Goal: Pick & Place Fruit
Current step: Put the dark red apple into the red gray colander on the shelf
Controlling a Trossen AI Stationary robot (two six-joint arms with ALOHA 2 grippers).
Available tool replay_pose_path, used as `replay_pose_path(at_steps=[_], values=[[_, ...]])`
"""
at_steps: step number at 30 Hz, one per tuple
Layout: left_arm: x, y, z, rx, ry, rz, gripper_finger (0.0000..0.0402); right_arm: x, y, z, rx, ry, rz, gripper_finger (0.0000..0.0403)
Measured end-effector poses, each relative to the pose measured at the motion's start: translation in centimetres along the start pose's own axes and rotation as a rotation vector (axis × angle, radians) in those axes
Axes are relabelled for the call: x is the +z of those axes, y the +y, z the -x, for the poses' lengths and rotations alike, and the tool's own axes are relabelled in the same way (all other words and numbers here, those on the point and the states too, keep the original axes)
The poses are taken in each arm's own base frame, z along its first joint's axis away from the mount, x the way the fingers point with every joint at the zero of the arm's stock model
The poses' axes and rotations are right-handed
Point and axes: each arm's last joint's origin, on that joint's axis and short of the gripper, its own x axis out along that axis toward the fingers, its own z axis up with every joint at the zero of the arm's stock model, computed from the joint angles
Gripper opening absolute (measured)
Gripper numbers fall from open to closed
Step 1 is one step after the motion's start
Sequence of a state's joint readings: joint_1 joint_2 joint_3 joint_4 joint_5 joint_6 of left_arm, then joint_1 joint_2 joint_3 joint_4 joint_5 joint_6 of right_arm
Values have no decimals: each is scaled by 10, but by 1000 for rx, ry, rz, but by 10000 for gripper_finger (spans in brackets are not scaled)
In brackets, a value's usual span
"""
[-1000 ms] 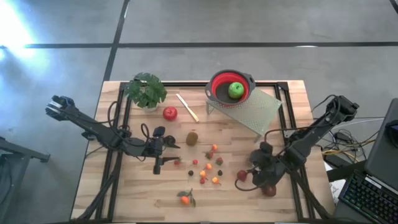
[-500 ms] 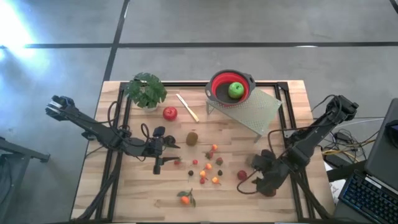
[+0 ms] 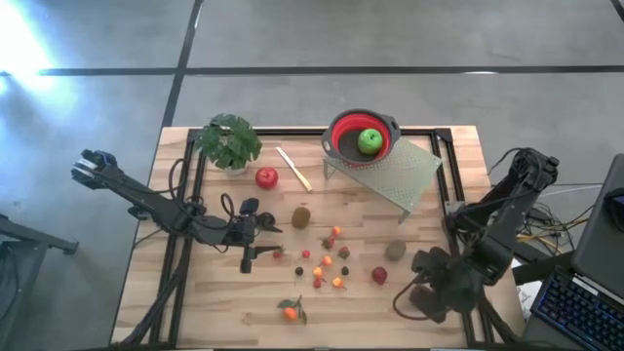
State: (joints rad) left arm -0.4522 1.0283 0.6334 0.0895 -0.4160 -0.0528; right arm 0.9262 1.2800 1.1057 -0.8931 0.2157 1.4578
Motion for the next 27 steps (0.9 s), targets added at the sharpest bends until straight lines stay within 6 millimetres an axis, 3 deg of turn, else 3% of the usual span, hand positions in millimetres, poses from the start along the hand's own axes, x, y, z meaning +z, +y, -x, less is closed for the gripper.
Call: replay_pose_path(at_steps=[9,16,19,27], values=[[1,0,0,0,-8,8,197,-1,3,5,10,22,-10,260],[1,0,0,-1,-7,36,197,7,6,4,14,-156,222,224],[1,0,0,-1,-7,39,197,15,11,4,38,-243,244,213],[1,0,0,-1,-7,58,197,26,9,-5,-22,-72,154,221]])
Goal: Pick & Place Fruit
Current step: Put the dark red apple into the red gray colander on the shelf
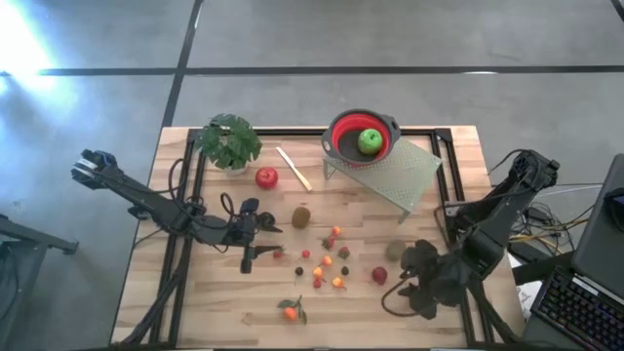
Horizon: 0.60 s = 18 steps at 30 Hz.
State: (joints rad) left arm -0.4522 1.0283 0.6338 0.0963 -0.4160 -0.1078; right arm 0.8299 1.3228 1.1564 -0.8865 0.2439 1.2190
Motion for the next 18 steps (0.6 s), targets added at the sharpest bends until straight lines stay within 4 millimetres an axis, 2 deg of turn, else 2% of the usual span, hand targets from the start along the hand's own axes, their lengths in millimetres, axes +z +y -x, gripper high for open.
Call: replay_pose_path(at_steps=[7,13,18], values=[[0,0,0,0,1,-1,197,-1,11,-13,-255,168,-4,257],[0,0,0,0,1,-2,197,2,31,-16,-408,281,-39,290],[0,0,0,0,2,-3,197,-2,35,-22,-490,358,-77,312]])
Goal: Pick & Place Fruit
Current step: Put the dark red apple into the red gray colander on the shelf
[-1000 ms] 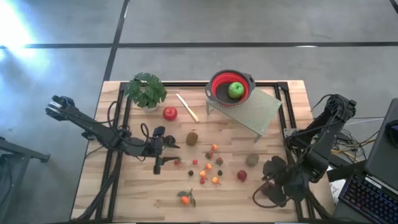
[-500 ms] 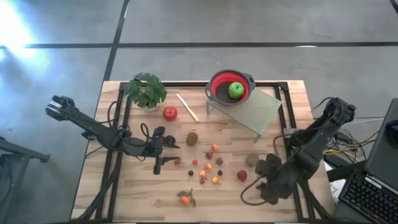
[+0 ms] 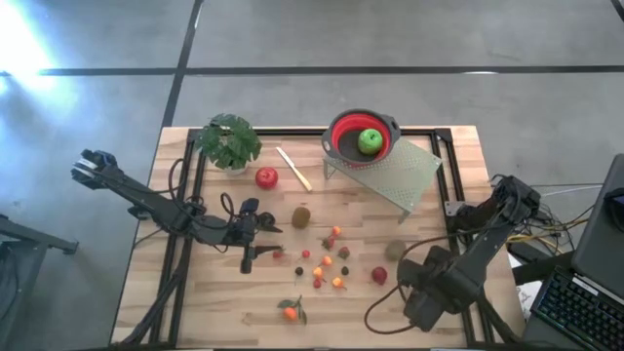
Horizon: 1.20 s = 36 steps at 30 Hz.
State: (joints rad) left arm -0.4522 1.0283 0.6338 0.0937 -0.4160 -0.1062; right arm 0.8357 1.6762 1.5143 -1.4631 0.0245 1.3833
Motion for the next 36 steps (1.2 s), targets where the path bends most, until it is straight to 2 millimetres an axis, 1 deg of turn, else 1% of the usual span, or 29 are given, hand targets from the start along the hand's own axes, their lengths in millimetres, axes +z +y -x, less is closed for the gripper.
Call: replay_pose_path(at_steps=[4,8,16,21,26,36], values=[[0,0,0,0,0,-3,197,-5,1,0,-3,2,-53,323],[0,0,0,0,1,-23,197,-16,0,2,3,-4,-104,326],[-1,0,0,1,6,-20,197,-35,1,1,-3,-55,-152,300],[-1,0,0,1,6,-18,197,-36,-1,-1,-20,-80,-155,291],[-1,0,0,1,5,-3,197,-36,-4,-7,-43,-88,-154,297],[-1,0,0,0,5,-3,197,-35,-13,1,-10,-119,-187,313]])
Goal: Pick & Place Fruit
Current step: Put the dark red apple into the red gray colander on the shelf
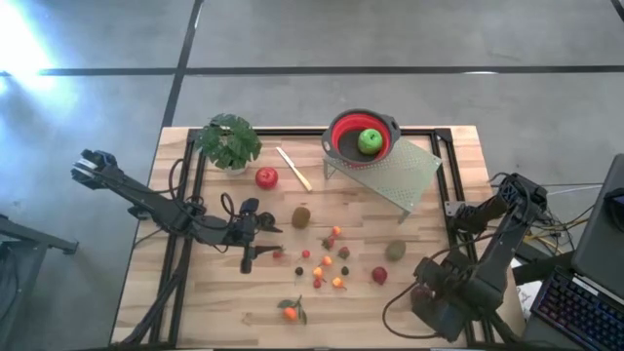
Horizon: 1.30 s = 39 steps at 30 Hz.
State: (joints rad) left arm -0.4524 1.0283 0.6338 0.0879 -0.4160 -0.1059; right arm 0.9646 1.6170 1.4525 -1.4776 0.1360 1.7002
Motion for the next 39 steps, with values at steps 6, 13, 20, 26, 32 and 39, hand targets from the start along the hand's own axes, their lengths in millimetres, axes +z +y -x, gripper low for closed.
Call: replay_pose_path(at_steps=[6,13,20,26,32,39], values=[[0,0,0,0,0,0,197,0,0,1,11,2,-5,298],[0,0,0,0,0,0,197,0,4,1,62,10,-23,280],[0,0,0,0,-1,0,197,-1,8,-3,49,-15,-29,302],[0,0,0,0,-1,0,197,-2,15,-8,60,-13,-29,339],[0,0,0,0,-1,0,197,-3,16,-10,56,-14,-25,362],[0,0,0,0,0,0,197,-3,15,-16,41,-15,-28,357]])
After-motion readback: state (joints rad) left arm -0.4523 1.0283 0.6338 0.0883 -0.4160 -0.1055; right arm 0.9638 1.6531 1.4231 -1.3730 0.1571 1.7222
